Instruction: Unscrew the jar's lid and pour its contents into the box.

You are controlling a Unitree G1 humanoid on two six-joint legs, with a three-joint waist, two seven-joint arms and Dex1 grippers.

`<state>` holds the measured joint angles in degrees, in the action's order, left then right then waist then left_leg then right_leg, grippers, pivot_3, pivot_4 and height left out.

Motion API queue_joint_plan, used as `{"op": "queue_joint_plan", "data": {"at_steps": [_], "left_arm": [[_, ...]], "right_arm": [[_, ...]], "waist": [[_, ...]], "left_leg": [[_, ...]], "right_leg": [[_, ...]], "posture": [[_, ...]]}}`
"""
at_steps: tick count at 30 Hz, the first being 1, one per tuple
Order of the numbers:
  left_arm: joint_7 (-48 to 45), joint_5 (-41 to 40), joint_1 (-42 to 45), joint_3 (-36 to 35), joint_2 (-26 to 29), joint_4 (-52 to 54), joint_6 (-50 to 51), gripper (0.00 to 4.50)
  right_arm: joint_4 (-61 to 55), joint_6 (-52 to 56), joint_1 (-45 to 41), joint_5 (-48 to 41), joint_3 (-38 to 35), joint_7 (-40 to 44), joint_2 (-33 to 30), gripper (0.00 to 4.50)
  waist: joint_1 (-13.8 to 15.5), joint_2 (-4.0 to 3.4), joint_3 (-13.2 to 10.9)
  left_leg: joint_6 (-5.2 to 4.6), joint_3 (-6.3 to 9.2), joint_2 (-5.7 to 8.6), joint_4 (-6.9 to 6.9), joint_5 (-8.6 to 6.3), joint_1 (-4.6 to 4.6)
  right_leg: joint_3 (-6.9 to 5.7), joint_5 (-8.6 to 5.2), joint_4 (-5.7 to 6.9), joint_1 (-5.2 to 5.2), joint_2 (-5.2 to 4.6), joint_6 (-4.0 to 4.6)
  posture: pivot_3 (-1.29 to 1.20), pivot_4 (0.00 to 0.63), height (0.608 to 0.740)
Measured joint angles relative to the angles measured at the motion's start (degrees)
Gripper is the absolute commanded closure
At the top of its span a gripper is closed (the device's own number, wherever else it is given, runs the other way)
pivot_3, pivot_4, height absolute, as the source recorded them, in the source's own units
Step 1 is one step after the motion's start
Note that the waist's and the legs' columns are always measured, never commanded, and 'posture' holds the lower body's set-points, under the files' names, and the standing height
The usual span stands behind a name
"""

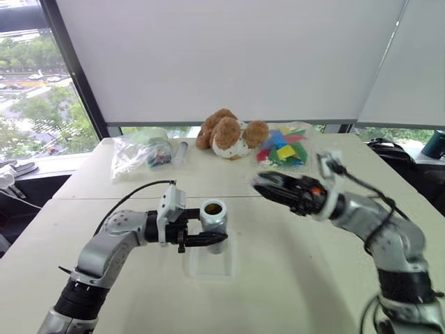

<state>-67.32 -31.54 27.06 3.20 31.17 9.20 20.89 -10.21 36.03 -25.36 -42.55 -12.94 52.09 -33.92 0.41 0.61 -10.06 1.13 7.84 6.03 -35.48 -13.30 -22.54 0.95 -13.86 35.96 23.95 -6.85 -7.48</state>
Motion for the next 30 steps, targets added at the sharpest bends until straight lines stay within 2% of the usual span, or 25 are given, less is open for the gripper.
{"op": "queue_joint_plan", "data": {"at_steps": [2, 5, 10, 14, 16, 17, 18, 19, 25, 30], "left_arm": [[0.1, -0.4, -0.1, -1.2, 0.3, 0.0, 0.0, 2.40], [0.2, -0.7, -0.3, -2.5, 1.2, -0.1, 0.0, 2.40], [-0.2, -1.5, -0.3, -2.6, 1.7, -0.6, 0.1, 2.40], [-0.4, -1.8, -0.1, -2.7, 2.8, -1.0, 0.6, 2.40], [-0.7, -2.1, 0.0, -2.9, 3.4, -1.2, 1.4, 2.40], [-0.9, -2.5, 0.0, -3.1, 3.8, -1.3, 1.8, 2.40], [-1.0, -2.9, 0.1, -3.3, 4.0, -1.4, 2.5, 2.40], [-1.0, -3.3, 0.3, -3.6, 4.2, -1.5, 3.2, 2.40], [-1.2, -4.1, 1.3, -4.8, 8.0, -2.6, 6.6, 2.40], [-1.1, 0.5, 2.5, -8.1, 12.8, -6.7, -0.5, 2.40]], "right_arm": [[4.3, -9.3, 6.9, 6.3, -2.0, 1.8, -2.7, 2.25], [10.8, -20.1, 12.8, 12.2, -3.5, 4.7, -3.5, 2.25], [23.0, -35.6, 15.7, 17.5, -3.8, 6.8, -1.7, 2.25], [31.1, -40.5, 15.5, 18.8, -4.0, 4.8, 1.1, 2.25], [33.0, -40.4, 15.5, 18.5, -4.4, 4.7, 1.3, 1.21], [33.3, -40.2, 15.5, 18.0, -4.9, 5.0, 1.2, 0.87], [33.3, -40.1, 15.5, 17.4, -5.5, 5.4, 1.1, 0.35], [33.1, -40.1, 15.6, 17.0, -5.7, 5.8, 0.7, 0.04], [23.6, -38.7, 19.2, 13.7, -7.7, 7.9, -1.7, 0.04], [6.0, -32.3, 22.4, 7.1, -10.4, 9.5, -7.6, 0.04]], "waist": [[0.2, 0.00, 0.0], [-0.3, -0.01, 0.0], [-1.4, -0.02, 0.0], [-1.2, -0.03, 0.0], [-1.2, -0.04, 0.0], [-1.1, -0.04, 0.0], [-1.1, -0.05, 0.0], [-1.1, -0.04, 0.0], [-1.1, -0.08, 0.0], [-1.1, -0.11, -0.1]], "left_leg": [[0.00, -0.06, 0.00, 0.00, 0.00, 0.01], [0.00, -0.16, -0.05, -0.01, 0.01, 0.09], [0.00, -0.16, -0.10, -0.01, 0.01, 0.22], [0.01, -0.14, -0.10, -0.02, 0.01, 0.22], [0.01, -0.14, -0.09, -0.03, 0.01, 0.22], [0.01, -0.13, -0.09, -0.04, 0.01, 0.22], [0.01, -0.13, -0.09, -0.04, 0.01, 0.22], [0.00, -0.11, -0.09, -0.04, 0.01, 0.22], [0.00, -0.09, -0.08, -0.05, 0.01, 0.20], [0.00, -0.09, -0.15, -0.03, -0.01, 0.21]], "right_leg": [[0.01, 0.00, 0.00, -0.02, 0.00, -0.01], [0.09, 0.00, 0.04, -0.02, 0.02, -0.01], [0.11, 0.00, 0.05, -0.15, 0.07, 0.00], [0.13, 0.00, 0.06, -0.16, 0.07, 0.00], [0.16, 0.00, 0.06, -0.17, 0.07, 0.00], [0.16, 0.00, 0.05, -0.17, 0.07, 0.00], [0.16, 0.00, 0.05, -0.18, 0.07, 0.00], [0.15, 0.00, 0.05, -0.19, 0.07, 0.00], [0.15, -0.01, 0.05, -0.18, 0.07, 0.00], [0.14, -0.02, 0.03, -0.18, 0.09, 0.01]], "posture": [[0.00, 0.150, 0.740], [0.00, 0.150, 0.740], [0.00, 0.150, 0.740], [0.00, 0.150, 0.740], [0.00, 0.150, 0.740], [0.00, 0.150, 0.740], [0.00, 0.150, 0.740], [0.00, 0.150, 0.740], [0.00, 0.150, 0.740], [0.00, 0.150, 0.740]]}}
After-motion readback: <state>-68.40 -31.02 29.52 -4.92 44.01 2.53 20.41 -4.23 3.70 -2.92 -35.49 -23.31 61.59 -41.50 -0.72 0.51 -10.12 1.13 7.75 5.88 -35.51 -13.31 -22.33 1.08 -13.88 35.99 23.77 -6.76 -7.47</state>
